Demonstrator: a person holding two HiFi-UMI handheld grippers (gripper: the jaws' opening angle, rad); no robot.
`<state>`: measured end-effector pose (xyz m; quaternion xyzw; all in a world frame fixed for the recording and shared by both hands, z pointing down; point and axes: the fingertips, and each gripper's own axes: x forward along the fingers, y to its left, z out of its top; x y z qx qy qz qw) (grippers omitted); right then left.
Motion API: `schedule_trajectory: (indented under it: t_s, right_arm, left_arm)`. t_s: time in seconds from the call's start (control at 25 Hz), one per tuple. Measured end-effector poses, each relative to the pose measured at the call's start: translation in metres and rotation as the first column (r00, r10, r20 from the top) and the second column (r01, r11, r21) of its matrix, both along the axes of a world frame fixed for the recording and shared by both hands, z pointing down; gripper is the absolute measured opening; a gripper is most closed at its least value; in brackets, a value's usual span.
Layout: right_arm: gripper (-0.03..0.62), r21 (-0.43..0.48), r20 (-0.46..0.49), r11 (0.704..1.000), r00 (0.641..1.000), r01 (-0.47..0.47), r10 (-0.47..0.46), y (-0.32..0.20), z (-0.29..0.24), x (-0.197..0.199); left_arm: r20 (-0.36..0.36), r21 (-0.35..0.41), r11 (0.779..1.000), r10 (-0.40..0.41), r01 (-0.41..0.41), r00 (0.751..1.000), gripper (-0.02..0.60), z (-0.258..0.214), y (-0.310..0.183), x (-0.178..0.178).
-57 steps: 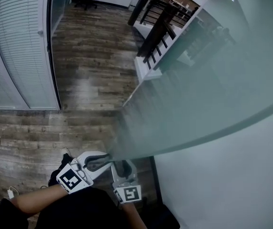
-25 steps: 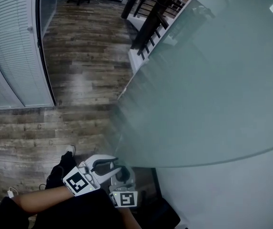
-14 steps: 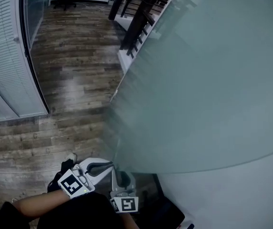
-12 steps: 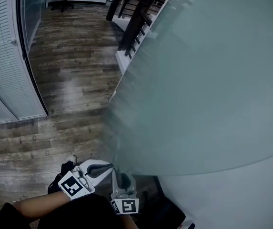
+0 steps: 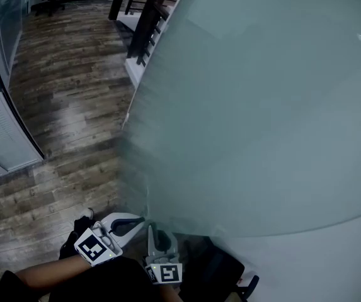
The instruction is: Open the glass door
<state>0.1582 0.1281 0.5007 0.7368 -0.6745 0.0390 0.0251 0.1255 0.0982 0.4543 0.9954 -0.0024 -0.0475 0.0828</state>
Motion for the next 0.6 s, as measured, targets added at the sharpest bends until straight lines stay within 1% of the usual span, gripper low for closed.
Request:
schedule_trajectory:
  t_s: [0.12,0.28,0.44,0.6]
  right_arm:
    - [0.061,0.003,0.024,0.998,0.998,-0.064,0.064,0.006,-0.001,0.009]
    - [0.053,-0.01,0.031,0.987,0.987,-0.157,0.158,0.015,0.0,0.021]
    - [0.048,-0.035,0.029,0.965,0.965,-0.261,0.262,0.023,0.0,0.034]
    - [0.055,-0.047,0.037,0.941,0.941,-0.335,0.337,0.033,0.001,0.042]
  left_arm:
    - [0.005,-0.009,0.999,0.049,-0.049,0.999,0.0,0.005,0.001,0.004]
    - [0.02,-0.045,0.993,0.109,-0.108,0.994,0.0,0.012,-0.003,0.005]
    - [0.027,-0.047,0.978,0.203,-0.202,0.979,0.0,0.009,-0.009,0.009]
    - [0.028,-0.069,0.962,0.268,-0.265,0.963,0.0,0.005,-0.018,0.01]
